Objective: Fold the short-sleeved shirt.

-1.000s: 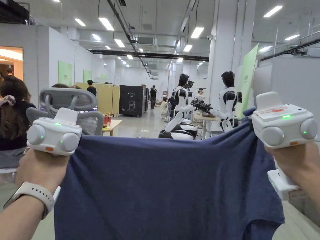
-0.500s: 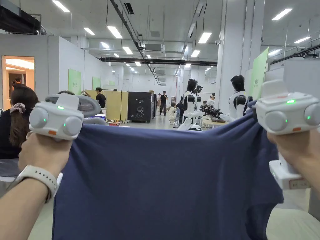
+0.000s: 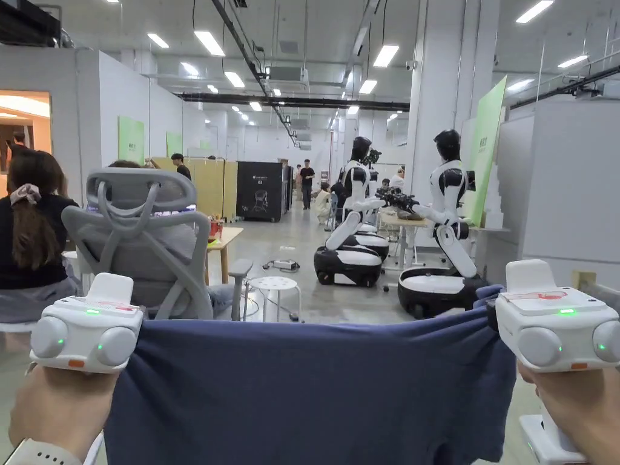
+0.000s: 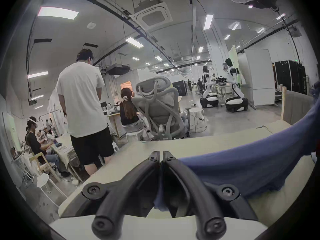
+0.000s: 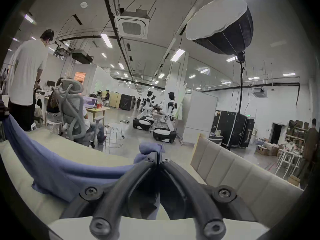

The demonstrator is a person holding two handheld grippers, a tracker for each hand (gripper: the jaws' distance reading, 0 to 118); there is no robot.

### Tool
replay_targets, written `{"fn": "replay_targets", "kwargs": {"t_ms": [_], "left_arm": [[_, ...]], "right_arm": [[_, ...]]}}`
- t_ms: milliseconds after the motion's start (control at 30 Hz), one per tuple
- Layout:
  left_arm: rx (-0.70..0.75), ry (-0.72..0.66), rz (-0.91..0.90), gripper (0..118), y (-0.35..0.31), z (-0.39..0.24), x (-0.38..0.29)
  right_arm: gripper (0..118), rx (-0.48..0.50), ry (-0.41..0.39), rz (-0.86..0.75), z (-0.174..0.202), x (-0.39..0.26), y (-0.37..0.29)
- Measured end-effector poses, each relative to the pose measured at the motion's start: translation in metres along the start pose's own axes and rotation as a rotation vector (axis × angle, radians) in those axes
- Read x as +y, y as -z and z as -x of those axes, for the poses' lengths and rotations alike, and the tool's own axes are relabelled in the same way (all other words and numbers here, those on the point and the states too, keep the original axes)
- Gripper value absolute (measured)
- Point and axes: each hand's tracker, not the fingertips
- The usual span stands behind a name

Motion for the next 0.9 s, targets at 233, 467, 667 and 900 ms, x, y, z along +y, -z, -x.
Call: {"fn": "replay_targets", "kwargs": {"t_ms": [233, 467, 667, 900], "left_arm": [[-0.13, -0.029, 0.086, 0, -0.1, 0.014, -0.117], [-0.187, -0.025, 0.288, 0, -0.161, 0.015, -0.269], [-0.183, -0.062, 0.405, 1, -0.167, 0.018, -0.34], [-0.187, -0.024, 0.265, 114, -0.195, -0.005, -0.309]], "right_arm": [[1, 0.035, -0.069, 0.078, -0.003, -0.107, -0.1], [1, 0.154, -0.073, 0.32, 0.001, -0.253, -0.174], [2, 0.191, -0.008, 0.527, 0.012, -0.336, -0.197], [118, 0.238, 0.049, 0.498, 0.032, -0.294, -0.215]]}}
